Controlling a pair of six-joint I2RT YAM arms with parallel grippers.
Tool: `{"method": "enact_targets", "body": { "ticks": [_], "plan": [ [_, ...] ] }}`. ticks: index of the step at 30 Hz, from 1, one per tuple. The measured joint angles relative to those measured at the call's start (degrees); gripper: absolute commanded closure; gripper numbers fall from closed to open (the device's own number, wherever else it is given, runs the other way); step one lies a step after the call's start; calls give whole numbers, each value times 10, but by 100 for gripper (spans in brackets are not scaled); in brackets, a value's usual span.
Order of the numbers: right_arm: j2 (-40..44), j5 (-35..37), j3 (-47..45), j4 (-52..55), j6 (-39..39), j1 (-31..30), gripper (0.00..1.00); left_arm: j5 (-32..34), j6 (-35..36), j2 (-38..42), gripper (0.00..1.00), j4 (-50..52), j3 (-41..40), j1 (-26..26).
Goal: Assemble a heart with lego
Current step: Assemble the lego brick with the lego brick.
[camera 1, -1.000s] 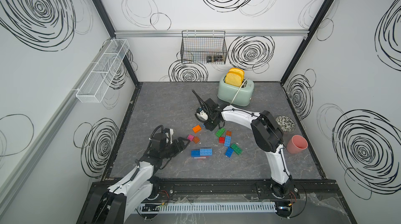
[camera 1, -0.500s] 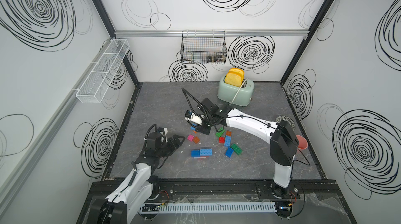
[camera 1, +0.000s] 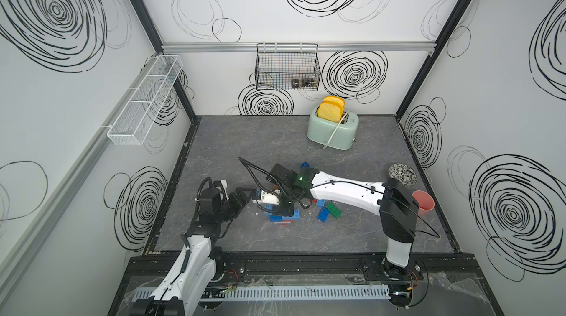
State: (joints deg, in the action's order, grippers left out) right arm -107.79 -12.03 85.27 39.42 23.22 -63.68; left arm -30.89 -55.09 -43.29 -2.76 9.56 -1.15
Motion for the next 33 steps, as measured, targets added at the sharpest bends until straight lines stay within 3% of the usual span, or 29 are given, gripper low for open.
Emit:
{"method": "enact_targets", "body": {
  "ticks": [33],
  "plan": [
    [-9, 56, -1, 12, -30, -26, 73, -13, -14, 2, 20, -17, -16, 3]
  ]
}}
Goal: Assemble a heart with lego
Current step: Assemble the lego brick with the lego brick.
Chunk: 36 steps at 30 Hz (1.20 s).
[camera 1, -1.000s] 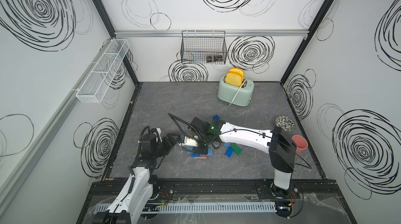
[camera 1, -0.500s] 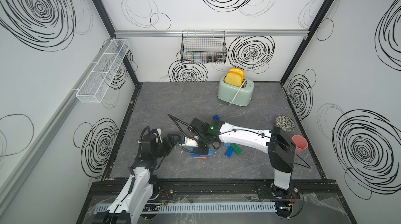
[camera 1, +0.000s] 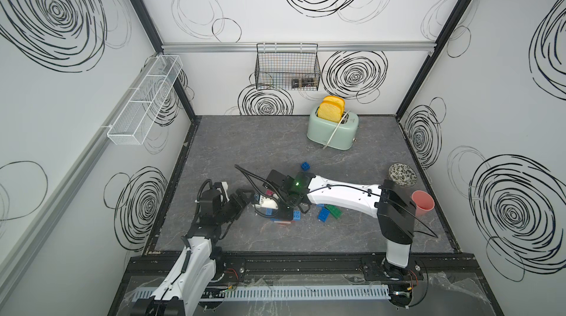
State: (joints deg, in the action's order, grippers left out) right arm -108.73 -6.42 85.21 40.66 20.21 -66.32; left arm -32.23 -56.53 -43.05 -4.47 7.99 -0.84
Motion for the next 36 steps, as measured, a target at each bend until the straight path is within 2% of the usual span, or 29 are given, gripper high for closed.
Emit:
{"method": "enact_targets", "body": {
  "ticks": [13, 28, 36],
  "plan": [
    [-8, 35, -1, -1, -21, -12, 74, -1, -5, 1, 20, -5, -6, 1],
    [-12, -24, -9, -3, -21, 16, 76, -2, -8, 4, 20, -10, -8, 4],
    [1, 17, -32, -29, -19, 2, 76, -2, -10, 7, 20, -12, -8, 4]
  ]
}}
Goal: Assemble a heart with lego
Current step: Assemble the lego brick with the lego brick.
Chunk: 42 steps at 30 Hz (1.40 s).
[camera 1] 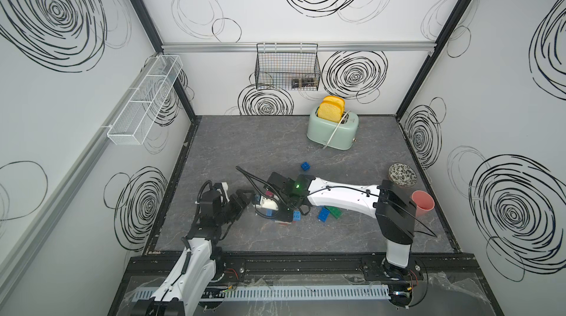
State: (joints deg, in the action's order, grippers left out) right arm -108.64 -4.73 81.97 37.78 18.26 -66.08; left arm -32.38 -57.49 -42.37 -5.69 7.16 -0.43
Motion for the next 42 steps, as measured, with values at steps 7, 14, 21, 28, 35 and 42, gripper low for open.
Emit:
{"method": "enact_targets", "body": {
  "ticks": [7, 14, 21, 28, 35, 42],
  "plan": [
    [0, -2, 0, -4, 0, 1, 75, 0, 0, 2, 20, 0, 0, 0],
    [1, 1, 5, -2, 2, 9, 74, -3, 0, 3, 20, -4, 0, 0],
    [1, 18, 8, 3, 2, 22, 73, -11, 0, 3, 20, -5, 0, 0],
    [0, 3, 10, 6, 3, 26, 64, -13, 0, 3, 19, -9, 0, 3],
    [-2, -24, 23, 27, 13, 35, 51, -17, -2, -3, 16, -21, 0, 17],
    [-2, -37, 46, 33, 17, 38, 46, -16, -4, -23, 15, -35, 0, 49]
  ]
}}
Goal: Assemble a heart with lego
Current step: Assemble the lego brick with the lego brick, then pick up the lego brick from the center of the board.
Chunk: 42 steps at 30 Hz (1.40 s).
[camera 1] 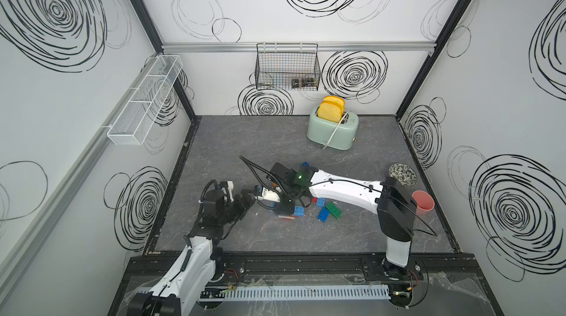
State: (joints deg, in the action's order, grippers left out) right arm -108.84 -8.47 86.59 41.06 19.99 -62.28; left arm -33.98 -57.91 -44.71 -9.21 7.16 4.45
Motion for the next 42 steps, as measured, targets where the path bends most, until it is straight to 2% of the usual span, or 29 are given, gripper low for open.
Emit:
{"method": "enact_targets", "body": {
  "ticks": [7, 14, 18, 24, 33, 42],
  "plan": [
    [22, -19, 0, 2, -26, 40, 45, 9, 7, -16, 14, 3, 9, 52],
    [111, -39, -37, -26, -89, 136, 45, 18, 33, -19, 14, 14, 37, 111],
    [118, -43, -68, -52, -133, 196, 45, 20, 43, -26, 13, 21, 37, 135],
    [84, -25, -84, -79, -167, 256, 46, 23, 46, -21, 11, 28, 37, 148],
    [-13, 2, -74, -109, -179, 283, 39, 26, 49, -24, 11, 29, 37, 161],
    [-79, 2, -9, -126, -172, 303, 38, 26, 50, -41, 11, 29, 37, 161]
  ]
}}
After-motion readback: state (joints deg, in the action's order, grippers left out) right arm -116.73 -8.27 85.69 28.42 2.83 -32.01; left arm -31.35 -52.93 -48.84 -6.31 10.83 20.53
